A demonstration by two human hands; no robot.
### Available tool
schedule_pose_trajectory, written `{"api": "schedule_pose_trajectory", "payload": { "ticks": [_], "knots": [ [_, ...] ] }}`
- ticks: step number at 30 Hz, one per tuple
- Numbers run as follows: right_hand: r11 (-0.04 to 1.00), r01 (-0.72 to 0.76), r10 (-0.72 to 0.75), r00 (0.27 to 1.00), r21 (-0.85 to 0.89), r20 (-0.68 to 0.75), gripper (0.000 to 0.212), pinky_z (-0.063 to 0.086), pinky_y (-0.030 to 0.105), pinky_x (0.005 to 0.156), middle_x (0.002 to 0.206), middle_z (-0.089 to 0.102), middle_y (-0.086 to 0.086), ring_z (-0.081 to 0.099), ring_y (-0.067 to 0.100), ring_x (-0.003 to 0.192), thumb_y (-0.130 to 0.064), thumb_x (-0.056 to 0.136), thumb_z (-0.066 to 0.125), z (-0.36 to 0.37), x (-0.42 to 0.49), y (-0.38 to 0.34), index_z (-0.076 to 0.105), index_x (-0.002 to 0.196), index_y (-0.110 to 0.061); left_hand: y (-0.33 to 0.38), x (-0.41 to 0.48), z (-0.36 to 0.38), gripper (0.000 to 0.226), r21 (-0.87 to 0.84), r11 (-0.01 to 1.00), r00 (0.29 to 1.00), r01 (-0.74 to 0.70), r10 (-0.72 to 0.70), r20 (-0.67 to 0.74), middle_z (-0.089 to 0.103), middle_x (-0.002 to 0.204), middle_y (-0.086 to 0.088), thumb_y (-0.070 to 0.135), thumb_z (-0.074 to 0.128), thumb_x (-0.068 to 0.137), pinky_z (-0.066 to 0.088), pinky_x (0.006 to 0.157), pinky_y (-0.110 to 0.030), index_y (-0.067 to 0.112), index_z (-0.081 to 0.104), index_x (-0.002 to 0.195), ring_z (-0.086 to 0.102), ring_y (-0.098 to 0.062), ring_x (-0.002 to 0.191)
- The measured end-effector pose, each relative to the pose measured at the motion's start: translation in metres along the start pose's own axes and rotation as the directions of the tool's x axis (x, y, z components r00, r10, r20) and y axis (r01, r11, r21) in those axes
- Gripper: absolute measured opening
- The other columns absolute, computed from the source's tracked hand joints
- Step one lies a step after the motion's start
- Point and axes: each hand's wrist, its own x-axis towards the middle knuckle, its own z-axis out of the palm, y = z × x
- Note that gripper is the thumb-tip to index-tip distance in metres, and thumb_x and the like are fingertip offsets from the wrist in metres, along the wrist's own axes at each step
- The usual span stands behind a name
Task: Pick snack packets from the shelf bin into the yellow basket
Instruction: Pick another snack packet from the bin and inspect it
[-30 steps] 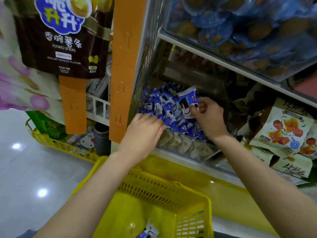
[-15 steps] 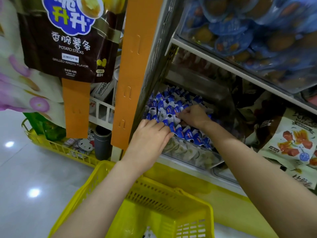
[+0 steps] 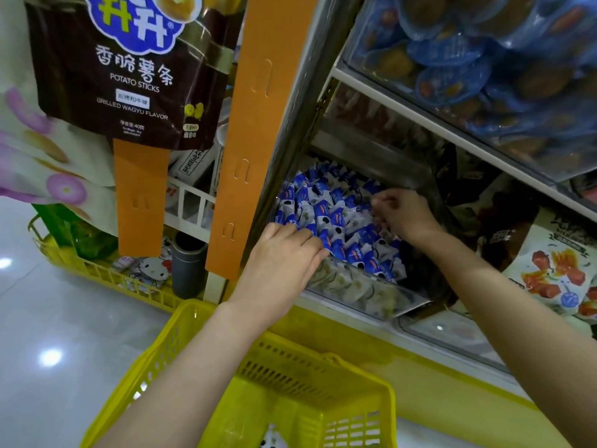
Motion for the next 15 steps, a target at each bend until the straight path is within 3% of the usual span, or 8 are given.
{"api": "schedule_pose_trajectory", "payload": {
  "ticks": [3, 6, 11, 15],
  "knots": [
    [0.963, -0.037, 0.069, 0.991, -0.266, 0.111, 0.020, 0.045, 0.029, 0.072, 0.093, 0.063, 0.008, 0.059, 0.017, 0.080, -0.025, 0.094, 0.052, -0.002, -0.002, 0.007, 0.064, 0.098, -0.009, 0.000, -0.001, 0.000, 0.029, 0.000, 1.000, 1.000, -0.004, 0.004, -0.004, 0.067, 0.078, 0.000, 0.027, 0.042, 0.091, 0.045, 0.076, -0.034, 0.015, 0.067, 0.083, 0.060, -0.020, 0.074],
    [0.924, -0.062, 0.148, 0.968, -0.378, 0.203, 0.029, 0.046, 0.032, 0.081, 0.106, 0.064, 0.014, 0.060, 0.023, 0.092, -0.028, 0.092, 0.055, 0.008, -0.002, 0.012, 0.063, 0.105, -0.004, 0.000, 0.000, -0.001, 0.030, -0.012, 1.000, 1.000, 0.001, -0.001, -0.002, 0.067, 0.077, 0.000, 0.028, 0.042, 0.091, 0.045, 0.076, -0.034, 0.015, 0.067, 0.082, 0.061, -0.020, 0.074],
    [0.931, -0.188, 0.244, 0.958, -0.312, 0.150, 0.058, 0.045, 0.030, 0.082, 0.127, 0.056, 0.014, 0.057, 0.026, 0.108, -0.038, 0.084, 0.064, 0.023, 0.004, 0.020, 0.050, 0.127, -0.002, 0.000, 0.000, -0.002, 0.032, -0.023, 1.000, 1.000, 0.006, -0.005, 0.022, 0.067, 0.079, 0.000, 0.028, 0.040, 0.092, 0.045, 0.077, -0.035, 0.015, 0.067, 0.083, 0.061, -0.020, 0.076],
    [0.961, -0.207, 0.233, 0.964, -0.185, 0.132, 0.062, 0.047, 0.032, 0.090, 0.129, 0.054, 0.011, 0.054, 0.024, 0.113, -0.035, 0.080, 0.069, 0.025, 0.005, 0.024, 0.048, 0.131, -0.007, 0.001, 0.000, -0.003, 0.034, -0.028, 0.999, 0.999, 0.015, -0.014, 0.037, 0.068, 0.080, 0.000, 0.029, 0.038, 0.092, 0.044, 0.079, -0.036, 0.015, 0.067, 0.085, 0.061, -0.021, 0.078]
  ]
}}
